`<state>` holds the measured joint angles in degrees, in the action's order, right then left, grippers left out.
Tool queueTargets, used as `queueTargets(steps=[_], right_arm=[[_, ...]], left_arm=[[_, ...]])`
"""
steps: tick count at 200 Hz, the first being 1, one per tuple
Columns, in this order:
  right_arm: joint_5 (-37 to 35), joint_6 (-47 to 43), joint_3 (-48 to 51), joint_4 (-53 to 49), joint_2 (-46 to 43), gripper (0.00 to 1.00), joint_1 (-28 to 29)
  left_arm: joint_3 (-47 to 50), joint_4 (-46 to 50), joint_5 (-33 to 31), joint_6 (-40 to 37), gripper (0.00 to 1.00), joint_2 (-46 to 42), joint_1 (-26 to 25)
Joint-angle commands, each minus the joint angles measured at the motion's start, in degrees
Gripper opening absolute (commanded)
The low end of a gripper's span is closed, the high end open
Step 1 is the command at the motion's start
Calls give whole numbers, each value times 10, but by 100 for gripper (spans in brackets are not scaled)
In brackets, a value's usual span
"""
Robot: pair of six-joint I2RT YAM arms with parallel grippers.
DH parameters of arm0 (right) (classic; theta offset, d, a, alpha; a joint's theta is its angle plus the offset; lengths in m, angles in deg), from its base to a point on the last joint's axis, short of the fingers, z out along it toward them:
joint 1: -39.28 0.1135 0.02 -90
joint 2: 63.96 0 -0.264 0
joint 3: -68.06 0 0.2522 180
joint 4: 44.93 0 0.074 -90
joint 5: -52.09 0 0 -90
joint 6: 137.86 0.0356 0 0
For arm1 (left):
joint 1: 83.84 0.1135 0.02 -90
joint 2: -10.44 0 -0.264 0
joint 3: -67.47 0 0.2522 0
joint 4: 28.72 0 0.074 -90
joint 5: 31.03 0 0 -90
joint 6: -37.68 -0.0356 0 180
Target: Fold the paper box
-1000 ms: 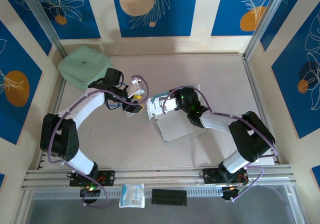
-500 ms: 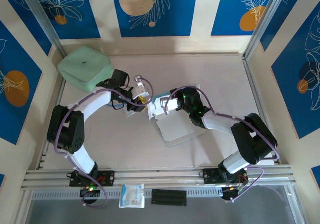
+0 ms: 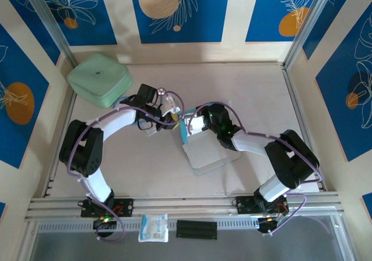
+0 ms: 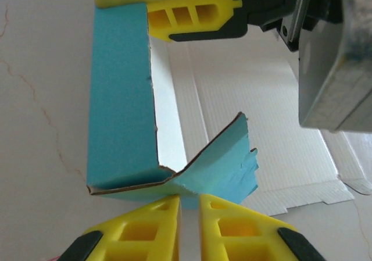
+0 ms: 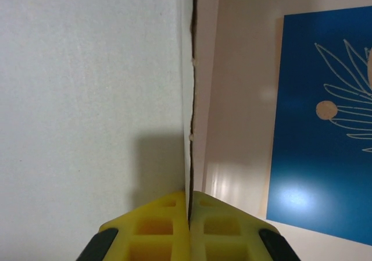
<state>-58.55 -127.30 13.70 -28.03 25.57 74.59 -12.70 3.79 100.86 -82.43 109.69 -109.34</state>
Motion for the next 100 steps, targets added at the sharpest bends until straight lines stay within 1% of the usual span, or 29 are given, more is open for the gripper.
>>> queueTargets(steps=[1, 16, 26, 30, 57, 100], right_arm=[[-12, 16, -11, 29, 10, 3, 13], [-17, 20, -11, 31, 11, 3, 16], [-20, 20, -8, 33, 10, 3, 17], [-22, 20, -7, 35, 10, 3, 18], [-31, 18, 6, 43, 5, 3, 21], [-34, 5, 23, 56, -9, 3, 26]], left_arm=[[18, -65, -12, 65, 15, 0, -19], [24, -71, -41, 73, 16, 1, -27], [27, -74, -60, 81, 22, 2, -32], [29, -76, -64, 84, 23, 2, -33], [57, -117, -56, 139, 29, -8, -37], [102, -221, -52, 244, 32, -9, -39]])
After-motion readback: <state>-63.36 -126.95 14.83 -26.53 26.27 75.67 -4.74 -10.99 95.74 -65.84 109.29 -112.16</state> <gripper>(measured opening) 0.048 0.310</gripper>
